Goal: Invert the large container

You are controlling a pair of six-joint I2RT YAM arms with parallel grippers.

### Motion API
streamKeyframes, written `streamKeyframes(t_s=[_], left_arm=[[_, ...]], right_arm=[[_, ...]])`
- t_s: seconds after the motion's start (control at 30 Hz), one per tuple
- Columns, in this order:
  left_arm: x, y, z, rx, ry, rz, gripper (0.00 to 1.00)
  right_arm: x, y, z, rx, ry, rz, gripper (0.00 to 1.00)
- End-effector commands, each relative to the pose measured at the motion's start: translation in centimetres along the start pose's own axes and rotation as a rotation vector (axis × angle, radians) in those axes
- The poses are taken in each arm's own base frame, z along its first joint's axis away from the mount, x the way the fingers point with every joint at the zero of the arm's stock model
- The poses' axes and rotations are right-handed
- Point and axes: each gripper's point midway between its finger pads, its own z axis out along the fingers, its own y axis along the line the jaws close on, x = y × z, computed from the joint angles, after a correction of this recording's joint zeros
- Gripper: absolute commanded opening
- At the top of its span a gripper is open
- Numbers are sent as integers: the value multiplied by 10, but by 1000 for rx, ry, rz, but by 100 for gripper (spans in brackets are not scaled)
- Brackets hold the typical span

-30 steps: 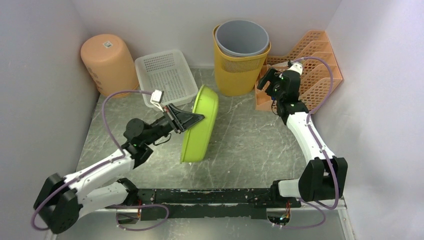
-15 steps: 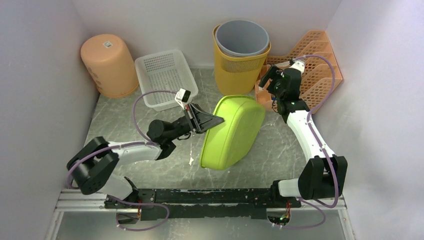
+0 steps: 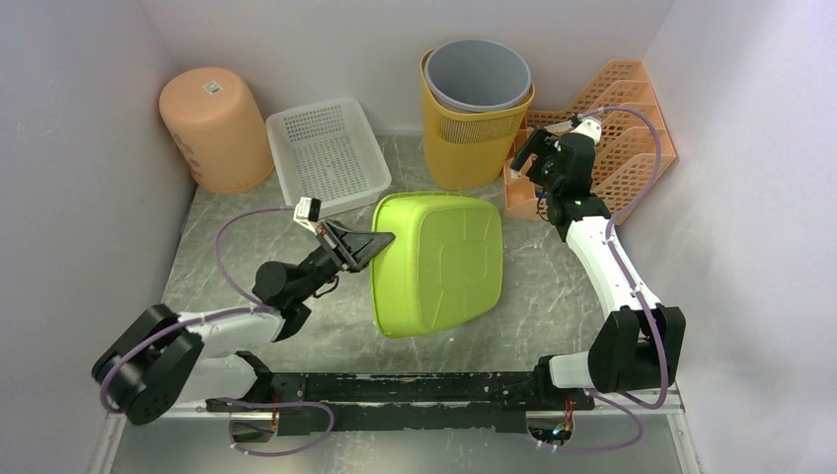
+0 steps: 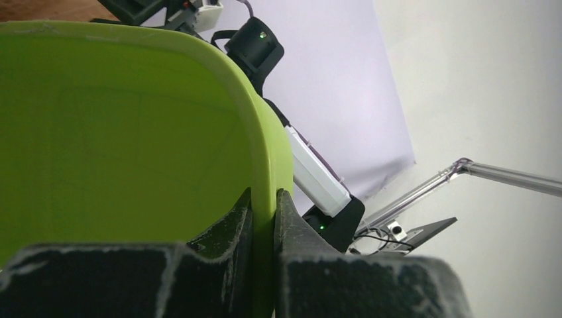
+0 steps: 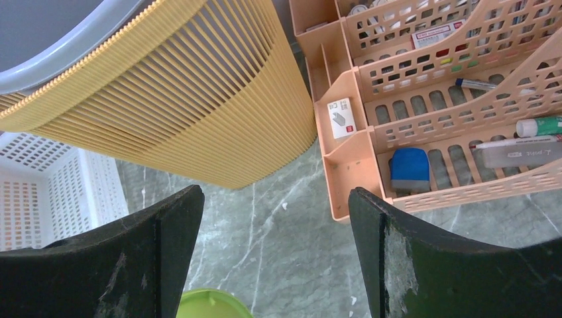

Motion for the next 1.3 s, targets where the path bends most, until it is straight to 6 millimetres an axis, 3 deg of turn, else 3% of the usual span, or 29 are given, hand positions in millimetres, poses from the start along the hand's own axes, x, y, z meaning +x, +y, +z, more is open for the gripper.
streamKeyframes(t_s=[0.0,0.33,0.6,0.83,1.03,1.2,1.27], left_arm=[[6,62,-38,-253,21,85,14],[-9,143,-99,-639,-39,155,23],[-13,191,-144,-870,-70,186,32],[-18,213,-177,-1050,-83,235,44],[-24,218,-189,-1140,-78,281,47],[-41,213,-187,-1234,-23,408,53],[-52,206,-178,-1267,10,481,61]], right_arm=[[-7,2,2,-18,-28,5,81],[3,4,6,-34,-7,14,81],[10,4,7,-49,10,16,81],[16,4,6,-53,21,21,81],[16,4,6,-56,21,21,81],[16,5,5,-58,24,17,81],[18,7,5,-71,34,17,82]])
